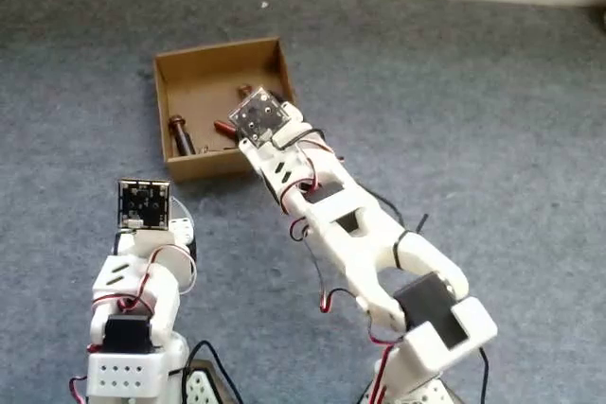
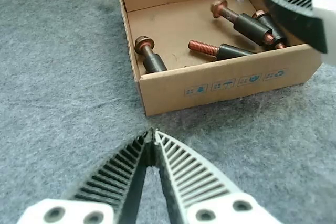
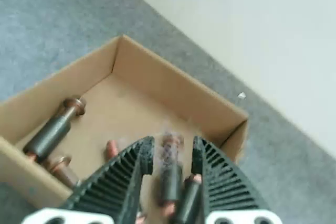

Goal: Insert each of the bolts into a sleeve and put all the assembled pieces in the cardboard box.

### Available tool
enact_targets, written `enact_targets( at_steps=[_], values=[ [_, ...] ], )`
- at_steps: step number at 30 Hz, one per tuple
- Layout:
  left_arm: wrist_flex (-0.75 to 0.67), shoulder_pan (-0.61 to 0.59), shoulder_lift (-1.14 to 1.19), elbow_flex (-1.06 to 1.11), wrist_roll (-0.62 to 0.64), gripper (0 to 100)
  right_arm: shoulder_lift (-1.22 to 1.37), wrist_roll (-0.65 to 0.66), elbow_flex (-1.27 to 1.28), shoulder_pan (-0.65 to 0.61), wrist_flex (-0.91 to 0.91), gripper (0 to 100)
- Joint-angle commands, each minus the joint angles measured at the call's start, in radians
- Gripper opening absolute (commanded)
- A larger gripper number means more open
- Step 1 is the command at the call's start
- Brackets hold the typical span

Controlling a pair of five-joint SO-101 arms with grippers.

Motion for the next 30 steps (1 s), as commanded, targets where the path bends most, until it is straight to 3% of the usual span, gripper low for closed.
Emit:
enact_targets(
  at_steps=[1, 4, 12, 30],
  values=[
    [0.005, 0.015, 0.001, 0.022, -0.012, 1, -0.17, 0.002, 0.008, 0.007, 0.019, 6.8],
    [0.005, 0.012, 0.001, 0.022, -0.012, 1, -0.302, 0.003, 0.114, 0.01, 0.053, 0.1],
    [0.005, 0.01, 0.001, 0.022, -0.012, 1, -0.638, 0.003, 0.464, 0.021, 0.059, 0.6],
    [0.005, 0.012, 0.001, 0.022, -0.012, 1, -1.343, 0.002, 1.127, 0.243, 0.067, 0.6]
  ],
)
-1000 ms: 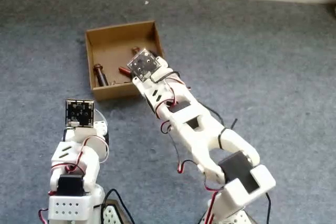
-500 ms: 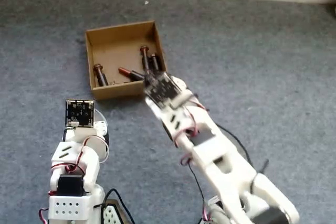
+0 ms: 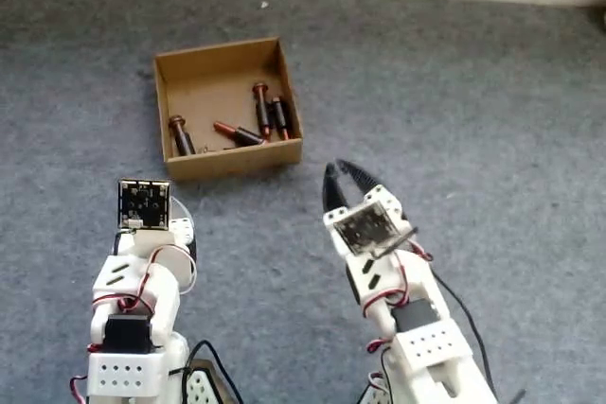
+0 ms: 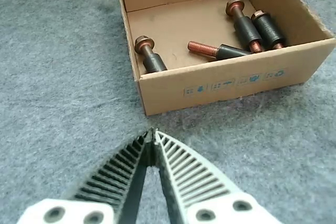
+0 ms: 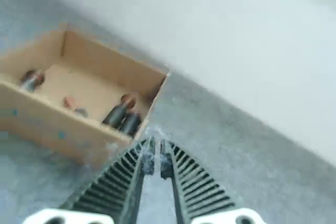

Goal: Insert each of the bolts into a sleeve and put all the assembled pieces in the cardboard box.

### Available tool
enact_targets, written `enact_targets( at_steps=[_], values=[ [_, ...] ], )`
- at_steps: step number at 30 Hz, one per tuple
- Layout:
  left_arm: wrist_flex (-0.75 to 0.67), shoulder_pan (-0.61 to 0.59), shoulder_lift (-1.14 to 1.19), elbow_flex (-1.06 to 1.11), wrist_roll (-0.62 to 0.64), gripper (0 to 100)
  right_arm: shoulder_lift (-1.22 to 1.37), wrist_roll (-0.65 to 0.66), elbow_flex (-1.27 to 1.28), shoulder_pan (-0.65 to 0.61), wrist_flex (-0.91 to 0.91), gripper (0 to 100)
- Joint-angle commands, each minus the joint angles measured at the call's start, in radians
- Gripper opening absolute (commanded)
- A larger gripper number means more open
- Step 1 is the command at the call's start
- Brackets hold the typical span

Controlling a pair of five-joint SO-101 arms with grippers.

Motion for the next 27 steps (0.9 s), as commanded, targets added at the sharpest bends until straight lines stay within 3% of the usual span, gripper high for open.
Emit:
enact_targets(
  at_steps=[1, 12, 17, 23, 27],
  values=[
    [0.005, 0.013, 0.001, 0.021, -0.012, 1, -0.15, -0.003, 0.14, 0.053, 0.058, 0.6],
    [0.005, 0.013, 0.001, 0.021, -0.012, 1, -0.407, -0.275, 0.159, 0.196, 0.676, 0.6],
    [0.012, 0.015, 0.001, 0.021, -0.012, 1, -0.498, -0.338, 0.16, 0.209, 0.989, 0.6],
    [0.273, 0.008, -0.002, 0.021, -0.012, 1, -0.565, -0.339, 0.159, 0.211, 1.303, 0.6],
    [0.43, 0.008, -0.007, 0.021, -0.012, 1, -0.611, -0.338, 0.159, 0.211, 1.406, 0.6]
  ],
)
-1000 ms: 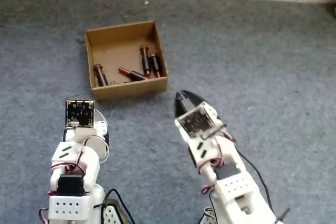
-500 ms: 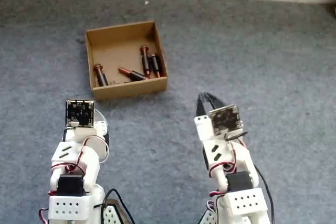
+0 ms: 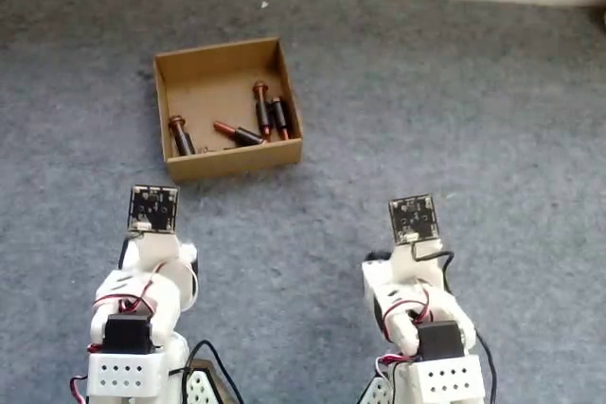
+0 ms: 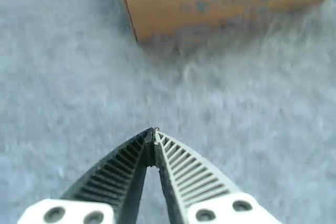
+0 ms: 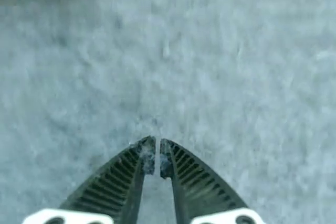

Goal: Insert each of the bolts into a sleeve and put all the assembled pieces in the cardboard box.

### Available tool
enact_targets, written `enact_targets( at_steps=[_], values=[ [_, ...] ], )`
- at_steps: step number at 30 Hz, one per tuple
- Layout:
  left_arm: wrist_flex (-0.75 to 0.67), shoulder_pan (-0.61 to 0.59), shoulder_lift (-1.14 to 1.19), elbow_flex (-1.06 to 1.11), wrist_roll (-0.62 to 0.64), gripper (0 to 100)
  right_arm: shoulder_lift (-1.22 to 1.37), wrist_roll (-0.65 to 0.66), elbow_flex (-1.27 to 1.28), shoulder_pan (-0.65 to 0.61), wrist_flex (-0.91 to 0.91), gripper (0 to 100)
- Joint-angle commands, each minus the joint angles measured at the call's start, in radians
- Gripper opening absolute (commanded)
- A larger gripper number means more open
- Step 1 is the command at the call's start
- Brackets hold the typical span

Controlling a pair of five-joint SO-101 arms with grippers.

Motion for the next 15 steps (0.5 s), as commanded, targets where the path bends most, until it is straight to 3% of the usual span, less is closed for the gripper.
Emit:
enact_targets(
  at_steps=[1, 6, 15],
  values=[
    [0.166, 0.008, -0.007, 0.021, -0.012, 1, -0.059, -0.005, 0.147, 0.013, 0.111, 0.6],
    [0.189, 0.008, -0.008, 0.021, -0.012, 1, -0.125, -0.003, 0.147, 0.013, 0.223, 0.6],
    [0.189, 0.008, -0.008, 0.021, -0.012, 1, -0.137, -0.003, 0.147, 0.013, 0.231, 0.6]
  ],
)
